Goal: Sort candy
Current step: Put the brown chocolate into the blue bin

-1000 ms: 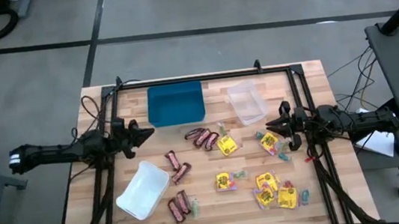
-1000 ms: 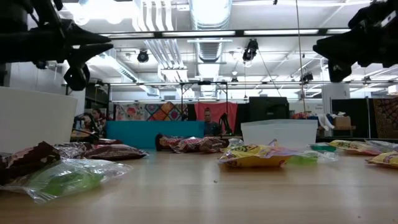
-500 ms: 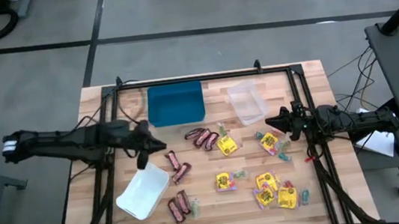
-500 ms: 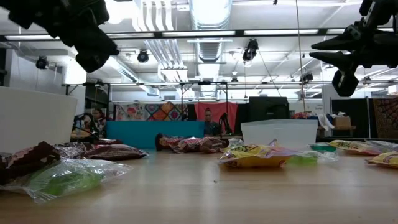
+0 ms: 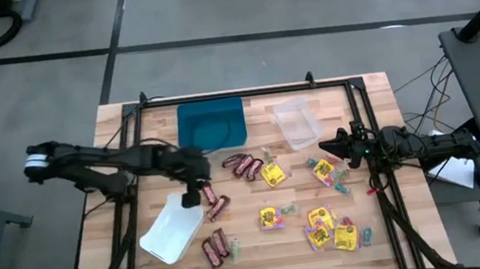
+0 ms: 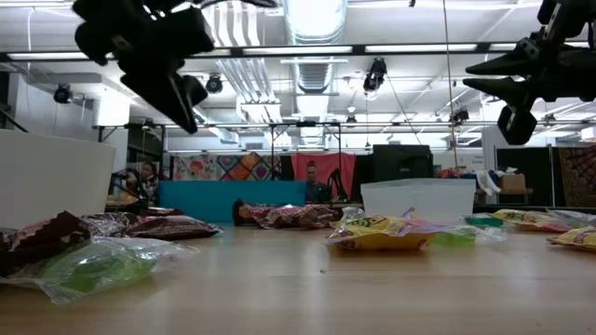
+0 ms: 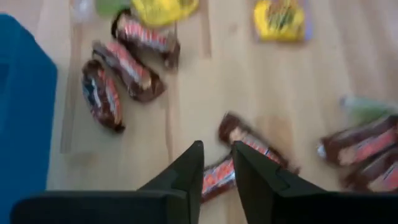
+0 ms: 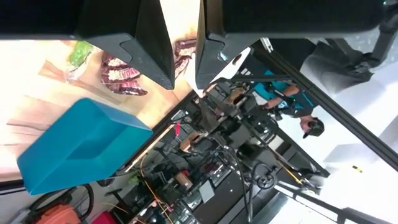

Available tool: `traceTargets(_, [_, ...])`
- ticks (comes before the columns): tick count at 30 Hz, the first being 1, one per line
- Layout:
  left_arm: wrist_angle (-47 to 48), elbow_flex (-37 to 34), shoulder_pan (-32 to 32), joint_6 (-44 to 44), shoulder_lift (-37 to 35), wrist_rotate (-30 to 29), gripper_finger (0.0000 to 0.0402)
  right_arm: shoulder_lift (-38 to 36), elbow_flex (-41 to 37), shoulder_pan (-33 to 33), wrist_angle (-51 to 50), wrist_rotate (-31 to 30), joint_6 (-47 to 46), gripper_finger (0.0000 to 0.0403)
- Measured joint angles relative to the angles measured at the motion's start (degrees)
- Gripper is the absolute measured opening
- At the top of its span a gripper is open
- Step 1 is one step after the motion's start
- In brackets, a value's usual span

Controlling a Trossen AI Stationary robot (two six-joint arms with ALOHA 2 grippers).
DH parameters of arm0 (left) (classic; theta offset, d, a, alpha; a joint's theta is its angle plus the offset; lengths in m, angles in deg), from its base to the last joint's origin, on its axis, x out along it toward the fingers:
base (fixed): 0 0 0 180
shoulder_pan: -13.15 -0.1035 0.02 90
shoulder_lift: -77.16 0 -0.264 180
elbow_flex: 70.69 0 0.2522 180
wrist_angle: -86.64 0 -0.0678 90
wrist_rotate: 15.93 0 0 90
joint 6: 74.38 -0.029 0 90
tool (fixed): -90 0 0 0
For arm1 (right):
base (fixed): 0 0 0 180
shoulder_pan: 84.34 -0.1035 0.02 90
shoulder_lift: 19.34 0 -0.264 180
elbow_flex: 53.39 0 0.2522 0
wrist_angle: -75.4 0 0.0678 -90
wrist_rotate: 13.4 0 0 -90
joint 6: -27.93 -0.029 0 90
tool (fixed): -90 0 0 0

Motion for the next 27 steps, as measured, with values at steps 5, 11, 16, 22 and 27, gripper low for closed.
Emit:
traceTargets(5, [4.5, 3.2, 0.0, -4.8, 6.6, -2.4, 0.0125, 0.0, 0.0, 0.0, -0.8, 0.0, 0.1, 0.0057])
traceTargets(11, [4.6, 5.2, 0.0, -8.5, 12.2, -2.5, 0.0166, 0.0, 0.0, 0.0, -2.4, 0.7, 0.0, 0.0057])
traceTargets(16, [7.5, 6.5, 0.0, -11.0, 15.8, -2.5, 0.0183, 0.0, 0.0, 0.0, -2.6, 1.6, 0.1, 0.0057])
traceTargets(22, [8.1, 7.4, 0.0, -12.5, 19.0, -2.1, 0.0185, 0.0, 0.0, 0.0, -2.7, 1.7, 0.1, 0.0057])
traceTargets(27, [10.2, 8.6, 0.0, -12.9, 21.2, -0.5, 0.0185, 0.0, 0.0, 0.0, -2.7, 1.7, 0.1, 0.0057])
